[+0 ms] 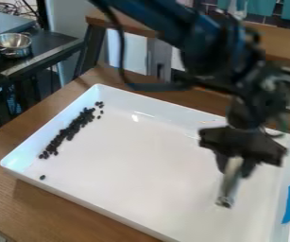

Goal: Sweep into pile

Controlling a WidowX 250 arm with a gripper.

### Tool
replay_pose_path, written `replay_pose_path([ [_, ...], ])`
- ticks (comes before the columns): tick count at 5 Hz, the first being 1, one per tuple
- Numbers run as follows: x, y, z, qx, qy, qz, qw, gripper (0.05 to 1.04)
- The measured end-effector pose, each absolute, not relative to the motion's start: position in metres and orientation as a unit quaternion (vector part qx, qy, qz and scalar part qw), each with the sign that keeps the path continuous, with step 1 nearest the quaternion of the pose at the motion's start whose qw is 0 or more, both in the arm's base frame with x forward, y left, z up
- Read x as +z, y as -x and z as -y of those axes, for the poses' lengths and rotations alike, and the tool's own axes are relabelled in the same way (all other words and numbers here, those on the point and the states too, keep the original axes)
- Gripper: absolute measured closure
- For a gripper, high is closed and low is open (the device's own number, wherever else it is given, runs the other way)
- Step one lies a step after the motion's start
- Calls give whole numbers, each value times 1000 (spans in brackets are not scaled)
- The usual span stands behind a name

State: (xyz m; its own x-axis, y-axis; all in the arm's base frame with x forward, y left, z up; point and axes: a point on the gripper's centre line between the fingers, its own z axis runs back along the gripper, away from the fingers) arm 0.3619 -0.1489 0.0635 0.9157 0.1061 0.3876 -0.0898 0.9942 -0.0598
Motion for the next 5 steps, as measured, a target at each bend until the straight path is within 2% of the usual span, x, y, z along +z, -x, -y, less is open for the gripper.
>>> replay_pose_path([
  [2,33,-380,186,74,-6,176,982,716],
  [3,29,-381,188,79,-10,181,980,655],
  [4,29,-378,185,68,-23,173,982,343],
  [5,53,-373,174,57,1,137,989,100],
])
